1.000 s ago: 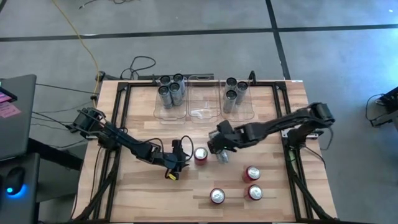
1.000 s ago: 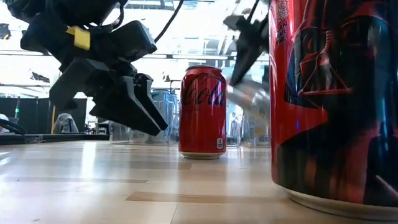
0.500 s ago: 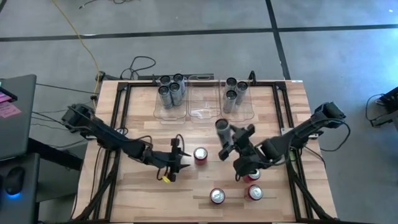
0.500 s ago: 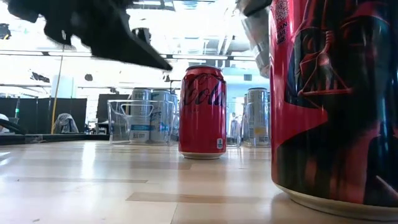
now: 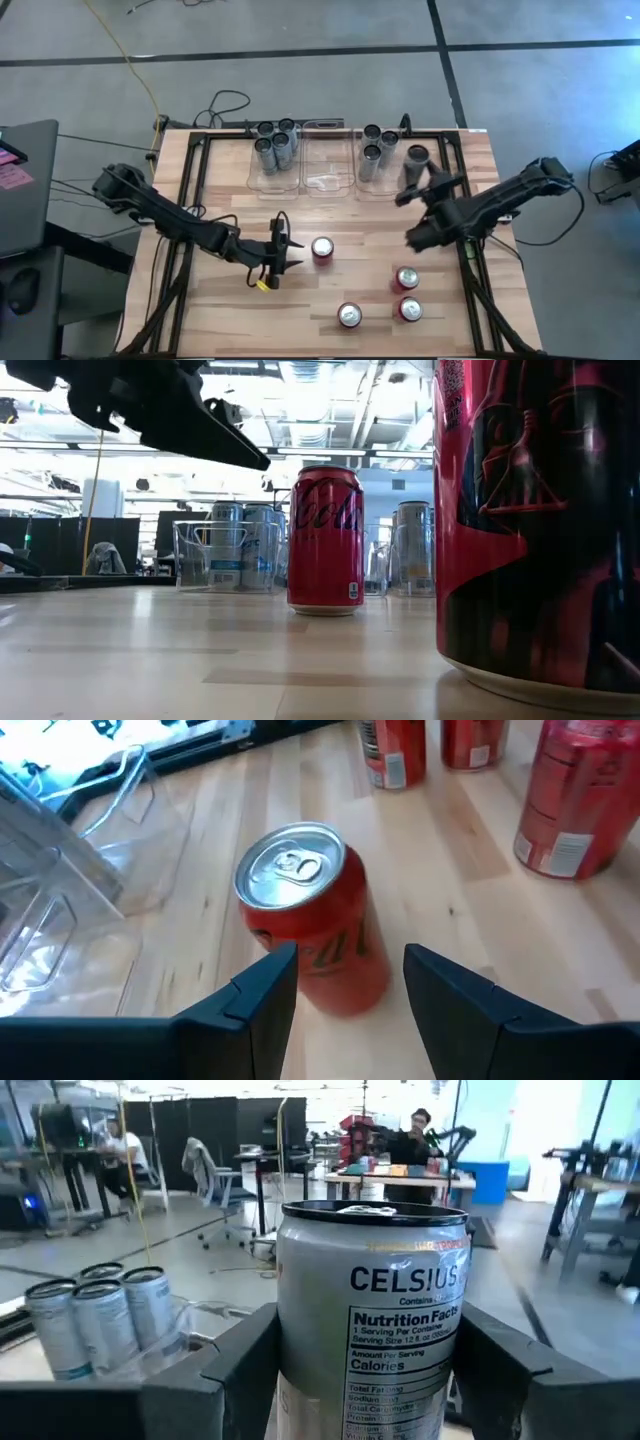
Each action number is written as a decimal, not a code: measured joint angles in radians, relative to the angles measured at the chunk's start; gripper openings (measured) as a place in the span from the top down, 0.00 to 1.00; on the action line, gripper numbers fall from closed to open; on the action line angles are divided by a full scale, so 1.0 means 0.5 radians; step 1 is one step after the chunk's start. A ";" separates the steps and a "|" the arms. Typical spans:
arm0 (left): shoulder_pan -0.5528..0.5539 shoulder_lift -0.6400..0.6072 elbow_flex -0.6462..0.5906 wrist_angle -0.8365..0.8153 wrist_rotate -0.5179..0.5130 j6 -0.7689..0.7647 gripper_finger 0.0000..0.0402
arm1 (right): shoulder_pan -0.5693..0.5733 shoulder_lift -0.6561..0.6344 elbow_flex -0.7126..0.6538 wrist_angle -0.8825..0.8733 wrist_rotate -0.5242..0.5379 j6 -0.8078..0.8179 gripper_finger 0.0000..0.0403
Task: Sort soda cans
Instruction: Put the white-yellow soda can into the right transparent bin
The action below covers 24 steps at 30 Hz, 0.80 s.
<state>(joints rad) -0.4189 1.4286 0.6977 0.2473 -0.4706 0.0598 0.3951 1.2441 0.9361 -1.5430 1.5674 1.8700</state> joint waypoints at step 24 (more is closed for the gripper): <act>0.162 0.019 -0.006 0.265 -0.015 0.084 0.56 | -0.124 -0.183 -0.526 0.549 0.014 -0.096 0.37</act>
<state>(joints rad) -0.3378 1.4380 0.6945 0.3800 -0.4782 0.1019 0.3328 1.1526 0.6731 -1.2687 1.5743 1.8217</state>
